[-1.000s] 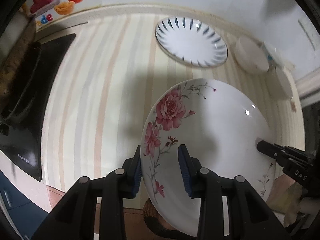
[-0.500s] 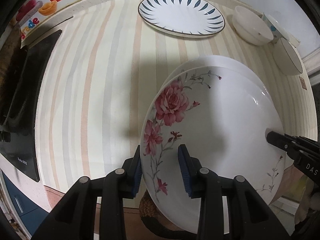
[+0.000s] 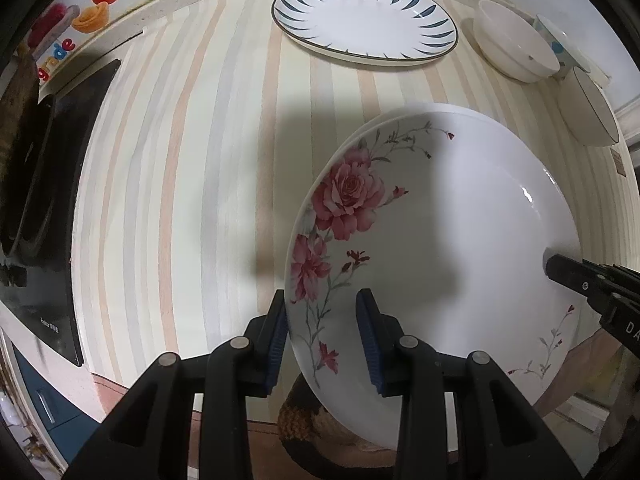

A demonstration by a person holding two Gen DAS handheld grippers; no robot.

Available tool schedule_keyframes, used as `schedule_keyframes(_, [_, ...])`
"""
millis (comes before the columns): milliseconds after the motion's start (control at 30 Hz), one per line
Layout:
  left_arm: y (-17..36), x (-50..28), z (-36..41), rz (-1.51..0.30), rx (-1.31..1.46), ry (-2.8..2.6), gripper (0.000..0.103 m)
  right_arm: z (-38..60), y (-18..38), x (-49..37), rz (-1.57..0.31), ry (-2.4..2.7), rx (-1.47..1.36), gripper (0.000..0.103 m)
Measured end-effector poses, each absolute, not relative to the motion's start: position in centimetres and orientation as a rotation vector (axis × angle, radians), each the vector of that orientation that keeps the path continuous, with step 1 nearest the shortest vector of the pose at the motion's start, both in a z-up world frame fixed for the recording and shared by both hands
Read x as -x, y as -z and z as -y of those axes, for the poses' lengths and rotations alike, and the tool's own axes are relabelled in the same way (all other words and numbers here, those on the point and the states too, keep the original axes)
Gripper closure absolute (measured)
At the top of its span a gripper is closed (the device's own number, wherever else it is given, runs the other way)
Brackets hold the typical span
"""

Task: Organize plates and bowls
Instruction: 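Open both grippers and move toward the blue-leaf plate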

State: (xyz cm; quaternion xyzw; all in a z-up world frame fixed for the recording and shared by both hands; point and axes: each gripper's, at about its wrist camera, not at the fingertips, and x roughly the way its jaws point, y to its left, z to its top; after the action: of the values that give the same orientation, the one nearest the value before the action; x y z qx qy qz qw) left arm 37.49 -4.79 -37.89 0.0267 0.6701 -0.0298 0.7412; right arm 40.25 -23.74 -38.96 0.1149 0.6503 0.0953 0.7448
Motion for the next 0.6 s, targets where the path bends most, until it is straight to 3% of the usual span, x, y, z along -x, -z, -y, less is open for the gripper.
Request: schedule_keyframes(600, [36.4,-37.5,3.1,-1.469,-0.018,0.059,0.072,25.0,38.5,-41.0,-1.504,-0.183,-0.351,0.086])
